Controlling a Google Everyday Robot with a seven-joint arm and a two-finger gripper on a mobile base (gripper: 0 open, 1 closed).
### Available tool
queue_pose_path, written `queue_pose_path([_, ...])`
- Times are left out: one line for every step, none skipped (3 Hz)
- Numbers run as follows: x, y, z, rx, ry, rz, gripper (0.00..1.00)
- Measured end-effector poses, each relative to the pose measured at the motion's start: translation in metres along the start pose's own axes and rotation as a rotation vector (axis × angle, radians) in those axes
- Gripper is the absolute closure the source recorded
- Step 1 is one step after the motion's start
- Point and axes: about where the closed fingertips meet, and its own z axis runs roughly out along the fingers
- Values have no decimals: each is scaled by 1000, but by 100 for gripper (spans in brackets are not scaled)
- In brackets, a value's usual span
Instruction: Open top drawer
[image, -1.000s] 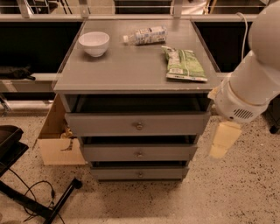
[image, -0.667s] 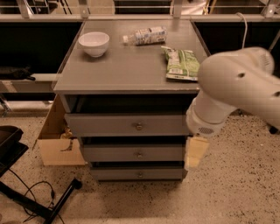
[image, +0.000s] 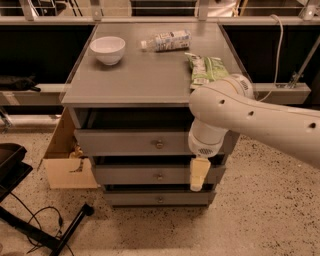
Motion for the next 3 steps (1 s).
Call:
queue_pose_path([-20,-22,24,0,-6,-15,0])
queue_pose_path([-39,-43,41,3,-24,-25,0])
queue_pose_path([-61,-66,54,9,-51,-34,0])
